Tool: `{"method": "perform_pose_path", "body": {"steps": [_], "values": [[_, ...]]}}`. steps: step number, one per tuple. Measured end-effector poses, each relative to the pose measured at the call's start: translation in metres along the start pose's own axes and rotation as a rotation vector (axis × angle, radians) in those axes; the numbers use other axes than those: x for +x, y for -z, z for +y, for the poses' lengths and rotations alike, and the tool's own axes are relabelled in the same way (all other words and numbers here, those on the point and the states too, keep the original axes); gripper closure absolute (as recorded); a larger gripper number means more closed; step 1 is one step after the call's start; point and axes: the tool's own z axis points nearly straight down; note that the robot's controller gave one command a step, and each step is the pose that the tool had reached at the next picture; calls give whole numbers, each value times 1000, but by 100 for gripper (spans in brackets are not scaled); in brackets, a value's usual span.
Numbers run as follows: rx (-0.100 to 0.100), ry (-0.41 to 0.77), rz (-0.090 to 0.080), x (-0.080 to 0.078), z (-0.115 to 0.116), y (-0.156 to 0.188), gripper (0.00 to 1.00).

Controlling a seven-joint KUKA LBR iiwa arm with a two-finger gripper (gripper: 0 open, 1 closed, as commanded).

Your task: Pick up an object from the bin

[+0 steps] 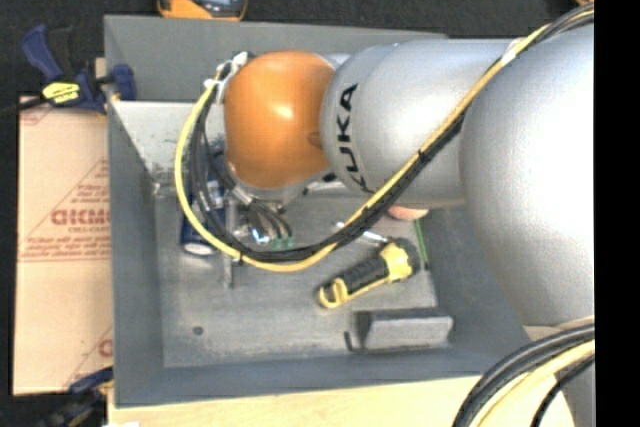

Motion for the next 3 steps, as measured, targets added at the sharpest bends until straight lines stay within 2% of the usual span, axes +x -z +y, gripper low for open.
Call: {"method": "perform_pose_path", "body": {"steps": [1, 2, 3], "values": [[1, 39, 1, -38, -37, -11, 0], [0, 400, -3, -57, -29, -33, 0], [0, 619, -11, -78, -20, -87, 0]]}}
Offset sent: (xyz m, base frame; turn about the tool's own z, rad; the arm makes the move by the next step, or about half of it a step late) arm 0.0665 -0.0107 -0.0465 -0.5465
